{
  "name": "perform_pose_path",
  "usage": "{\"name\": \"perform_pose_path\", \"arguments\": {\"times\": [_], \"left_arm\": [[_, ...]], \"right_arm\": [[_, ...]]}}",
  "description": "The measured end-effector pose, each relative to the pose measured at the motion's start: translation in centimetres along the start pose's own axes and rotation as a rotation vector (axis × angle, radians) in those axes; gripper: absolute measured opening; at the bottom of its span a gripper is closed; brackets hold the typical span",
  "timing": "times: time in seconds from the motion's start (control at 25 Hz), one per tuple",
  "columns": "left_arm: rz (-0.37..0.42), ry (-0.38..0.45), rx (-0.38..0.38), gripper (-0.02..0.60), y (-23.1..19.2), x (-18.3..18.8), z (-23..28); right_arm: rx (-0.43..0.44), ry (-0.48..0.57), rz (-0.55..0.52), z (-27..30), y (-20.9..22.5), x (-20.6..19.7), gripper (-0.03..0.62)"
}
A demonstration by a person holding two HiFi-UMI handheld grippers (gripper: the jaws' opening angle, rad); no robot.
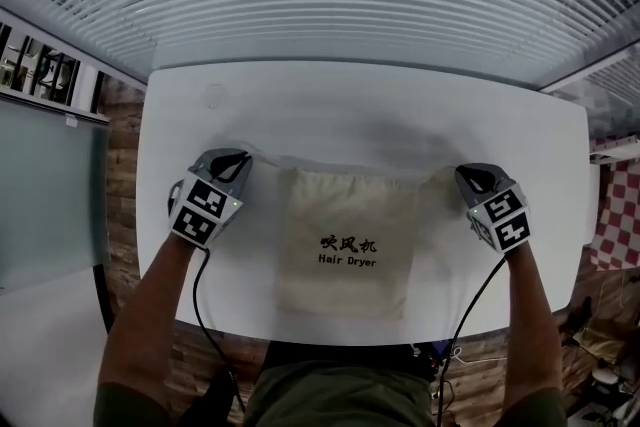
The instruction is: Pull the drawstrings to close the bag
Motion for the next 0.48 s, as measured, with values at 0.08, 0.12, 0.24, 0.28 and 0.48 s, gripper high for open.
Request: {"name": "perform_pose_path", "arguments": {"times": [0.08,0.12,0.24,0.28,0.48], "left_arm": [[0.028,0.025,0.044,0.014,0.2,0.4,-1.6],[0.043,0.038,0.068,0.014,0.5,0.7,-2.6],[0.068,0.084,0.134,0.014,1.2,1.3,-5.7],[0.071,0.103,0.157,0.012,1.3,1.5,-6.8],[0.065,0.204,0.275,0.012,1.5,1.3,-13.0]], "right_arm": [[-0.059,0.035,-0.021,-1.6,-0.3,0.4,0.015],[-0.092,0.053,-0.033,-2.7,-0.4,0.6,0.015],[-0.201,0.102,-0.095,-5.9,-1.4,1.0,0.015],[-0.240,0.118,-0.125,-6.9,-1.8,1.2,0.015],[-0.446,0.209,-0.229,-12.8,-5.0,4.5,0.015]]}}
Point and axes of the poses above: the fingertips, and each gripper's own axes: z forward along the fingers, y to its right, x out of its top, the point moved 6 cm from there along -z, backward along the fingers, and after that the axes turned 5 degrees about z, right-handed, at the moved point
